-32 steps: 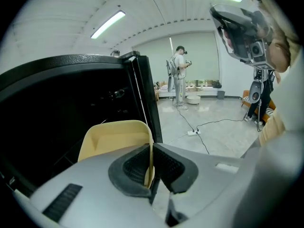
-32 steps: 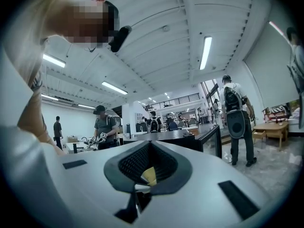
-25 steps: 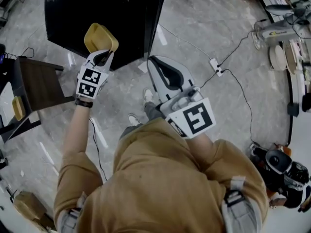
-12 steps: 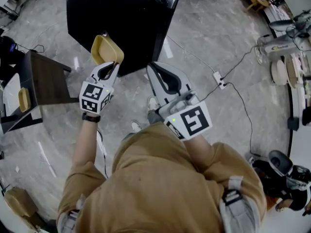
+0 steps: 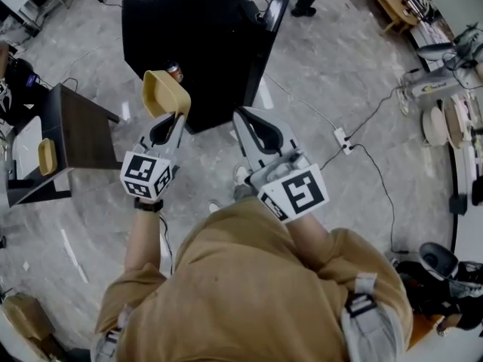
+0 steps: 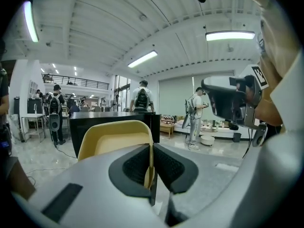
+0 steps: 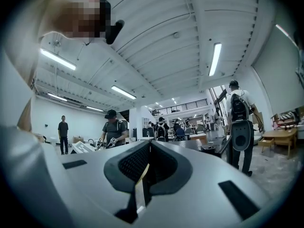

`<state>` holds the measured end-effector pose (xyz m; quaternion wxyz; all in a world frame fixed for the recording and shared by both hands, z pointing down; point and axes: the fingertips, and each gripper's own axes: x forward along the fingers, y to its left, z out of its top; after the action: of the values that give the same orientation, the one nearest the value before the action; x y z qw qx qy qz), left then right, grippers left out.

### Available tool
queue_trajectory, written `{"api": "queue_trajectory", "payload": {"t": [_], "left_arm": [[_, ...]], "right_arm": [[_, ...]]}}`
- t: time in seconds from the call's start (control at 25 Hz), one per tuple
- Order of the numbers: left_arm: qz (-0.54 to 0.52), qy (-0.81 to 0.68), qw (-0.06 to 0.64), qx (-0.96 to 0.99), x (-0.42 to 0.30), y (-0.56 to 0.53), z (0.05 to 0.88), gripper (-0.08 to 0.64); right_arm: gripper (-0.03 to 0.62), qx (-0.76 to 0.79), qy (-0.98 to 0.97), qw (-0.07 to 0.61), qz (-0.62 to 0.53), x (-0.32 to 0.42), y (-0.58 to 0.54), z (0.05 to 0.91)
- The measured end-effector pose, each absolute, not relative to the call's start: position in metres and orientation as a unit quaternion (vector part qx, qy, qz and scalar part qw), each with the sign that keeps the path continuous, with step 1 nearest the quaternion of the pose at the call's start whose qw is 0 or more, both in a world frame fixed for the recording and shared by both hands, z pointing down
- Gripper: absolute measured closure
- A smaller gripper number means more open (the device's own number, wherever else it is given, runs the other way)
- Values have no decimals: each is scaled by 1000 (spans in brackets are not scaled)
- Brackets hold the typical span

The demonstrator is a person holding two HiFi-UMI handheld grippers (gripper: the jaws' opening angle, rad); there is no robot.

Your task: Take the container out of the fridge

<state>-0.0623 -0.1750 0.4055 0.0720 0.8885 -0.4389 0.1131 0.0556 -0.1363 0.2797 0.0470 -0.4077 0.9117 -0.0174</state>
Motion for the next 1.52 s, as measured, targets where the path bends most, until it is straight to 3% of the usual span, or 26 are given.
{"api": "queue_trajectory", "payload": {"t": [0.28,1.52], "left_arm": [[68,-478,73,873,-109,-148,371,541],[-76,-531,15,844,-188,-41,250,541]], "right_arm": [[589,-411,910,60,-2,40,-125,257],[589,-417,905,85,8,38,-99,226]]}}
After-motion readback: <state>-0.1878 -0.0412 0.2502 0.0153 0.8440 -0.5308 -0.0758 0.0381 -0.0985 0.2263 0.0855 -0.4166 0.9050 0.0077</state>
